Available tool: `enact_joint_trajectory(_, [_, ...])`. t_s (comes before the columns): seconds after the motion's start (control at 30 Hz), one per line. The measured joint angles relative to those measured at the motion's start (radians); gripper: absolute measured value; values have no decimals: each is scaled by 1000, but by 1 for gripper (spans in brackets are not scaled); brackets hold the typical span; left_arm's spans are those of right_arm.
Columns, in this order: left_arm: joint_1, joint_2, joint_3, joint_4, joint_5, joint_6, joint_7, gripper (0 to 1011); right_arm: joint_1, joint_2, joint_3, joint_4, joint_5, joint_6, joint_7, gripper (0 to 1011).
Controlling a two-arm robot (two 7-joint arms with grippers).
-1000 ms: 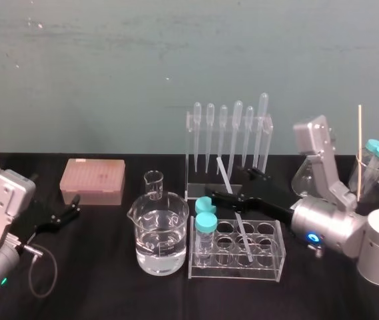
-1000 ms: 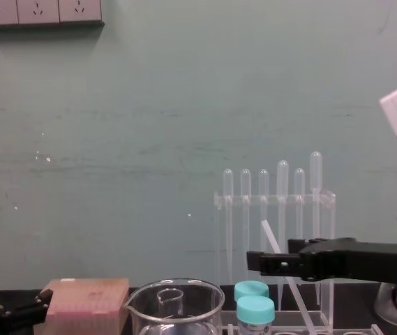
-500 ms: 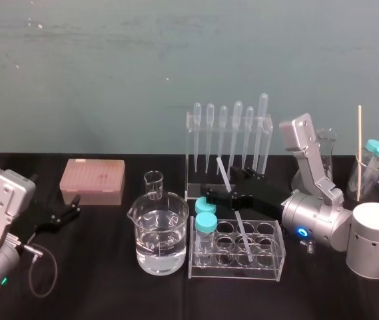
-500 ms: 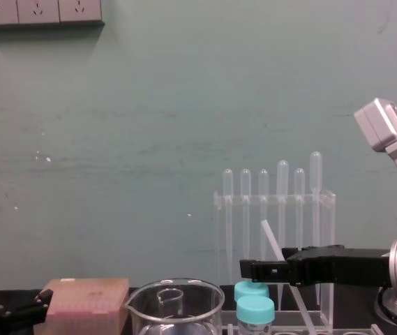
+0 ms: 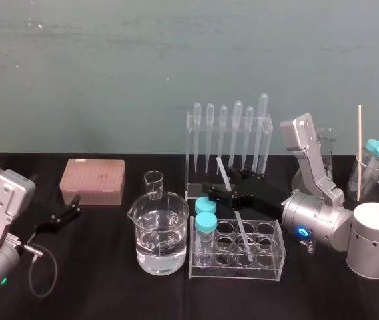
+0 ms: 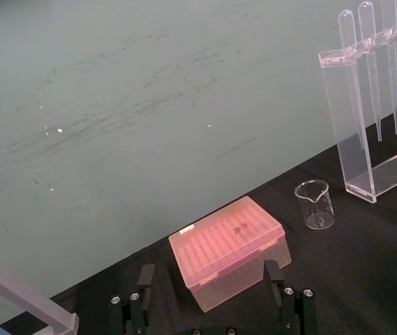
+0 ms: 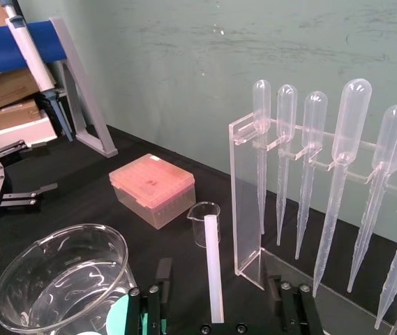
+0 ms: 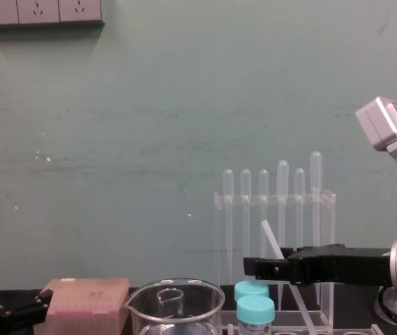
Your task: Pick up the stirring rod with one hand, then place it down.
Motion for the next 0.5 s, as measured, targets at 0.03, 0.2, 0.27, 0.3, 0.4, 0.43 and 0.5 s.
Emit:
enact_joint_trajectory(0.03, [0,0,0,0,0,0,0,1000,0,0,0,0,0,0,0,789])
enact_joint_trajectory(0.2, [0,0,0,0,0,0,0,1000,-1,1,0,-1,1,-1,0,638])
enact_joint_trajectory(0.27, [0,0,0,0,0,0,0,1000,-1,1,0,-1,1,-1,0,577])
enact_joint_trajectory(0.3, [0,0,0,0,0,0,0,1000,-1,1,0,-1,1,-1,0,567])
enact_joint_trajectory(0.4, [0,0,0,0,0,0,0,1000,-1,1,0,-1,1,-1,0,453])
enact_joint_trajectory(0.43, [0,0,0,0,0,0,0,1000,-1,1,0,-2,2,-1,0,435])
enact_joint_trajectory(0.5, [0,0,0,0,0,0,0,1000,-1,1,0,-2,2,-1,0,362])
